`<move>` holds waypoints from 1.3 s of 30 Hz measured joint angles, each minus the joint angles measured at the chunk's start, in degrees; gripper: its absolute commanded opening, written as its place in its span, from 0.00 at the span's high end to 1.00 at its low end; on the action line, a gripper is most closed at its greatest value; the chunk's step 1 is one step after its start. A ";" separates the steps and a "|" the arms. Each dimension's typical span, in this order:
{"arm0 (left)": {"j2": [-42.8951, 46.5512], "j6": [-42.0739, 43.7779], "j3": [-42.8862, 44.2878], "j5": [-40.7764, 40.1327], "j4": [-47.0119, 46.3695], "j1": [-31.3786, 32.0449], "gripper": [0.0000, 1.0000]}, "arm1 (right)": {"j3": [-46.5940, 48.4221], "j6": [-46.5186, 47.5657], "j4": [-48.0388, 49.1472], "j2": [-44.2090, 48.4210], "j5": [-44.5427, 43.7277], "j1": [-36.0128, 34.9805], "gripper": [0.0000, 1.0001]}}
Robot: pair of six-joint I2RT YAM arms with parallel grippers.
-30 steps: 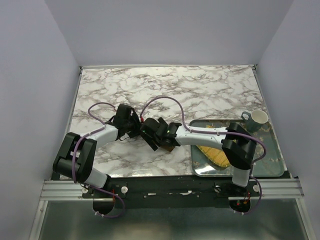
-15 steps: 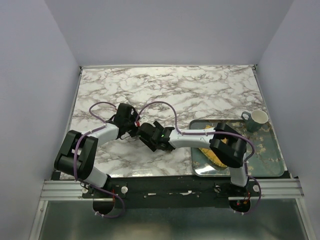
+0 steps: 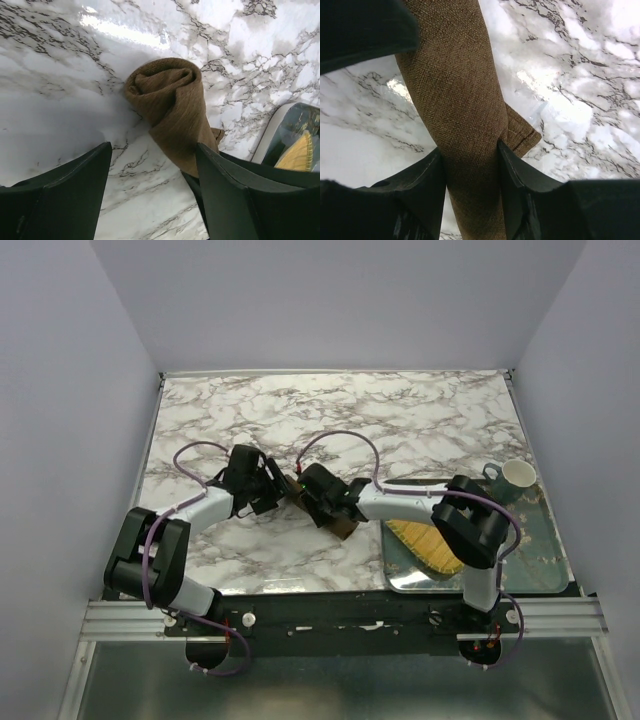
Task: Fold the napkin, place the utensils inside, and roll it up
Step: Roll the napkin with the utensil
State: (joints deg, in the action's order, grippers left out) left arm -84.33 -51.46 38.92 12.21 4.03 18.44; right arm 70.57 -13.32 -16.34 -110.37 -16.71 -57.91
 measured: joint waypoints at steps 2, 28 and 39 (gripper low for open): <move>1.14 0.26 0.02 0.00 0.87 -0.52 0.21 | -0.87 -0.96 0.98 0.79 6.14 2.71 0.50; -5.70 1.53 5.57 1.44 0.83 -0.33 0.40 | 0.72 -6.36 4.76 -6.51 62.18 20.13 0.32; -5.18 1.55 4.46 1.33 0.59 -0.31 0.41 | 1.90 -5.01 -6.67 3.08 34.32 12.70 0.16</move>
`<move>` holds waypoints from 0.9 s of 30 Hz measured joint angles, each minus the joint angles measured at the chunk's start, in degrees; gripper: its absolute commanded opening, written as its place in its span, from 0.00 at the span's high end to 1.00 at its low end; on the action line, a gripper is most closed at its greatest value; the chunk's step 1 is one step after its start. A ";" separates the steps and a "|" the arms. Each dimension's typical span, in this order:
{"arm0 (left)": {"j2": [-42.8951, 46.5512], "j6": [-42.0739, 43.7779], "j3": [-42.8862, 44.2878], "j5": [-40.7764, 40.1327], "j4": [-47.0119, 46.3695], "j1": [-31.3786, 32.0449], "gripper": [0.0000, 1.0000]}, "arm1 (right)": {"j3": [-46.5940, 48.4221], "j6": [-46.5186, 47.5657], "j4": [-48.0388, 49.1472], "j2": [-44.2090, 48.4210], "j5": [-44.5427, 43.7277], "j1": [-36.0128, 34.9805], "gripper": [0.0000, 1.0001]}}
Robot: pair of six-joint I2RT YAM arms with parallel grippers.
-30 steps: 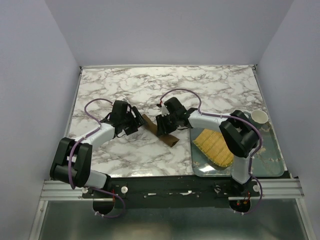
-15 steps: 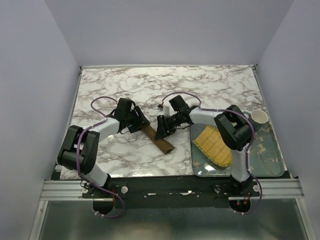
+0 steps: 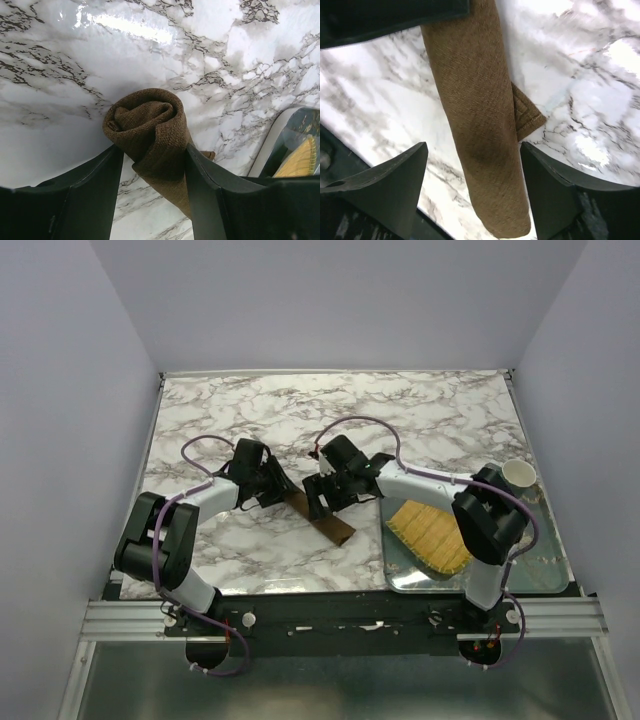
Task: Fold the napkin, place the utensils inside, and roll it up
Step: Roll the napkin with the utensil
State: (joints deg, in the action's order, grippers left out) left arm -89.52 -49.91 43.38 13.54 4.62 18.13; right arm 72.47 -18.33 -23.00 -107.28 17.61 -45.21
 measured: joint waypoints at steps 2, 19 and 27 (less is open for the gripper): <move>0.24 -0.02 -0.24 0.00 -0.07 0.00 0.41 | 0.57 0.00 -1.07 1.46 -6.75 -2.84 0.15; 0.26 -0.76 -0.70 0.72 -0.72 0.00 0.41 | 9.62 5.35 -6.12 -8.41 -47.82 -21.81 0.19; 0.26 -0.70 -0.70 0.94 -0.68 0.00 0.41 | 8.22 4.85 -4.96 -9.25 -51.52 -21.31 0.33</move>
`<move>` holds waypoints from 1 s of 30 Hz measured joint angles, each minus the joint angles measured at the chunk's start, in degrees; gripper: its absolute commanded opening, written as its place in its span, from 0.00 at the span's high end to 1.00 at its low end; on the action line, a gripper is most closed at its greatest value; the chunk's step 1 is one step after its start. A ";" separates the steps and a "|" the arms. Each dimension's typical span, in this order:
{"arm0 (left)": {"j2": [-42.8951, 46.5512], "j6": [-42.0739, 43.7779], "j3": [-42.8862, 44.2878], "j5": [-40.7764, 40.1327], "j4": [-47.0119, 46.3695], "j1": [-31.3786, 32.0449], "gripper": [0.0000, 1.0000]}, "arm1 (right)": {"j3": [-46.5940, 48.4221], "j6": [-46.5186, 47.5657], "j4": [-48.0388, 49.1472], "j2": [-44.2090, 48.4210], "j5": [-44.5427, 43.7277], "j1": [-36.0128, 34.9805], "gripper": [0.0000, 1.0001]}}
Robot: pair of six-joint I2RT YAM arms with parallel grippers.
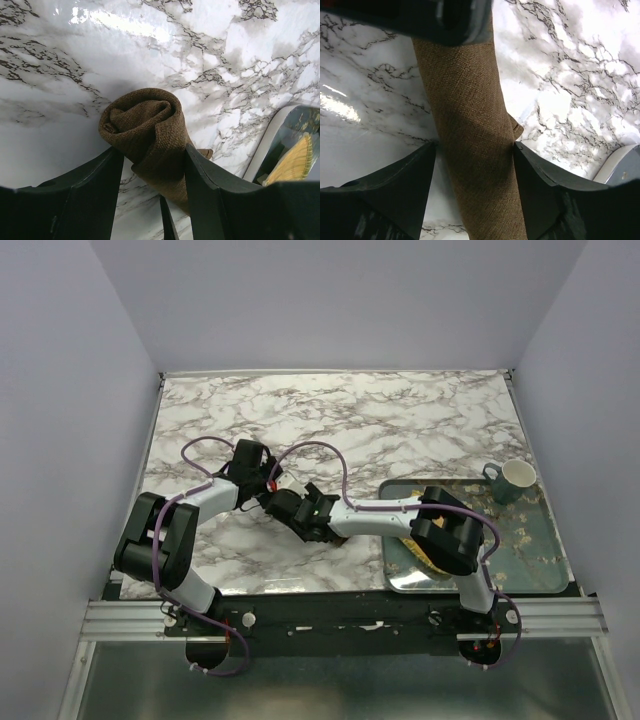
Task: Fold the napkin, place the utensils inside, and roll it up
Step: Roll the napkin with the utensil
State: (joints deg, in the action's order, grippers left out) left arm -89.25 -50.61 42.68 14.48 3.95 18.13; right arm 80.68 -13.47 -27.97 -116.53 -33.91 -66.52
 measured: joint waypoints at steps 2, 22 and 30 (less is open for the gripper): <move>0.00 0.04 0.00 0.00 0.00 0.00 0.41 | -0.52 -0.09 0.83 0.07 -0.04 0.24 0.39; 8.37 2.86 0.02 -0.07 4.20 -1.46 0.23 | -6.84 1.14 7.41 5.35 38.14 18.03 0.55; 5.18 1.68 0.13 1.42 2.47 -1.18 0.23 | -5.88 0.85 8.92 1.70 64.43 26.23 0.55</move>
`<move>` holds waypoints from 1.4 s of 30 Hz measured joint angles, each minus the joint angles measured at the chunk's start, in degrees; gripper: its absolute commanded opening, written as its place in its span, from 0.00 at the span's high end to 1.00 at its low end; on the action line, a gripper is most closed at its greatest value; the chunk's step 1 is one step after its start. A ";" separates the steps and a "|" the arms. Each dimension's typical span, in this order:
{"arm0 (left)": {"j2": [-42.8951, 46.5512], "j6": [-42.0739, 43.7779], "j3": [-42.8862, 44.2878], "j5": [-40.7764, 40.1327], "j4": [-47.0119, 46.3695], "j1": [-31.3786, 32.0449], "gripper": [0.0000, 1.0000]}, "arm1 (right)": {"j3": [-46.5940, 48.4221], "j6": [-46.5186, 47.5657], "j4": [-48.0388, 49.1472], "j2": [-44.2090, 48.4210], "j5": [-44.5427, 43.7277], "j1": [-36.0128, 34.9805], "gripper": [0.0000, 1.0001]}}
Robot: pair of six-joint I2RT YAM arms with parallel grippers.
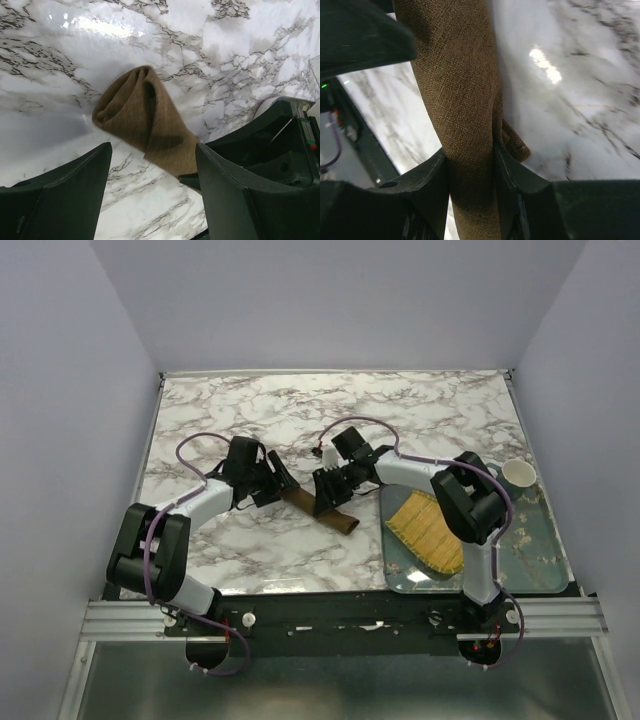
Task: Fold the napkin, place the utensils inside, and roll it up
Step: Roll the napkin with the utensil
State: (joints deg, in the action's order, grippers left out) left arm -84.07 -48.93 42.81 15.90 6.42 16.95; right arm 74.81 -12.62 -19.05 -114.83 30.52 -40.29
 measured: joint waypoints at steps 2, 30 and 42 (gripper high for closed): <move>-1.53 -0.20 0.52 0.07 -0.09 0.39 0.23 | 0.63 0.00 0.31 -1.79 5.49 0.90 0.55; -4.42 -0.35 -0.52 -1.05 -2.05 1.29 0.49 | 2.73 -1.46 -10.23 5.57 -15.91 -6.25 0.15; -4.42 -0.63 -0.85 -1.03 -2.56 1.42 0.50 | 8.39 0.28 -12.20 3.45 -48.41 -21.51 0.16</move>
State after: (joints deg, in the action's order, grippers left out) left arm -88.49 -49.56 41.95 14.87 3.86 18.37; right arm 83.20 -12.34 -31.24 -111.37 -17.89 -61.80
